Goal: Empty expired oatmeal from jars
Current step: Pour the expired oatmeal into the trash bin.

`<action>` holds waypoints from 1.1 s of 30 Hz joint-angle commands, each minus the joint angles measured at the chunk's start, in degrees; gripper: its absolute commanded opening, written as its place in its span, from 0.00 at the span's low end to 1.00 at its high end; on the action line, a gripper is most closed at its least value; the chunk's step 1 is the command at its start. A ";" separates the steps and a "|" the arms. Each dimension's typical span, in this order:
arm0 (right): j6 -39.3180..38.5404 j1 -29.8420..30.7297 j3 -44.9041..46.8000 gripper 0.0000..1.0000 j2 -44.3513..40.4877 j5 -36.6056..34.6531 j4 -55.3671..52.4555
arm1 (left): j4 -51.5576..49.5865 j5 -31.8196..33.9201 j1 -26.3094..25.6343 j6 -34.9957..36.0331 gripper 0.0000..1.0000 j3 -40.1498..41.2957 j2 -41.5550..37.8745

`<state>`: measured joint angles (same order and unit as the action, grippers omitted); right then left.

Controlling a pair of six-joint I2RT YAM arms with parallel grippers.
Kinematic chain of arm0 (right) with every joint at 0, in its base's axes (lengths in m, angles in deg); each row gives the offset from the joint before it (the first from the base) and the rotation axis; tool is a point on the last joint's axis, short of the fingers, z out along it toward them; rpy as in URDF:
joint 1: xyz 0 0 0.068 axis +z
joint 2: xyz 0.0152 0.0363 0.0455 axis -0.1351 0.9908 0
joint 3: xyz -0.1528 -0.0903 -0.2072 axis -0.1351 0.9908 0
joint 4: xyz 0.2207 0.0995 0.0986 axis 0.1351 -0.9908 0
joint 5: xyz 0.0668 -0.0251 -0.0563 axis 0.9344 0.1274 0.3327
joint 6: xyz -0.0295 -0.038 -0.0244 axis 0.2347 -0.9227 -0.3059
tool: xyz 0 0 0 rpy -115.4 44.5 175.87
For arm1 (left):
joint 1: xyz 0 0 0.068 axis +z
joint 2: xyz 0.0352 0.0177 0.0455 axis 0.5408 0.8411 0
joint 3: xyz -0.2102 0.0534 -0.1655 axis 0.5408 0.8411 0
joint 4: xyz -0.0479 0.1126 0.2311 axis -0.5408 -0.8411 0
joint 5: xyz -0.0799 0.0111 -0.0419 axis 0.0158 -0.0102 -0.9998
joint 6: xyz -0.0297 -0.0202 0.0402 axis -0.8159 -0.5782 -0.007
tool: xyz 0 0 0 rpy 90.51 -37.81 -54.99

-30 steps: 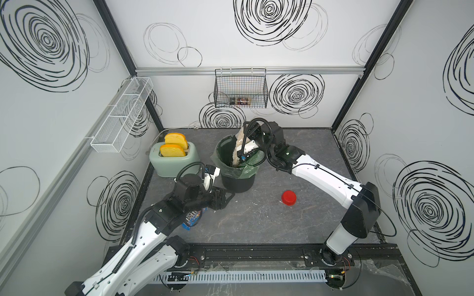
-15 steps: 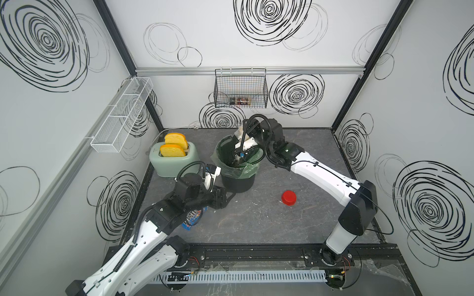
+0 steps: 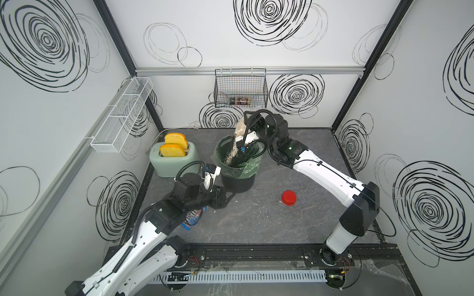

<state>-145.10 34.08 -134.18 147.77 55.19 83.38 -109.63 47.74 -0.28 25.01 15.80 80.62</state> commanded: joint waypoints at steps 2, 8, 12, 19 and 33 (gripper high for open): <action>-5.90 -0.85 5.54 0.46 -1.48 2.14 12.64 | 0.59 -0.43 -0.30 1.19 0.68 -1.90 -0.93; -6.08 0.53 9.76 0.46 -2.61 2.87 13.97 | 0.99 -0.80 -0.30 1.14 0.68 -1.59 -0.67; -6.65 -0.35 10.69 0.47 -3.45 4.18 12.61 | 1.48 -1.04 -0.30 0.85 0.67 -1.33 -0.40; -7.23 0.03 7.55 0.49 -3.14 6.98 13.14 | 1.35 -1.20 -0.38 0.94 0.67 -2.11 1.25; -8.30 0.52 10.60 0.50 -5.21 10.89 21.60 | 1.46 2.35 -2.58 -0.08 0.67 -5.51 6.03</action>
<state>-146.19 34.63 -124.65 145.89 65.00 99.29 -109.78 48.51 -2.53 25.29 13.25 86.13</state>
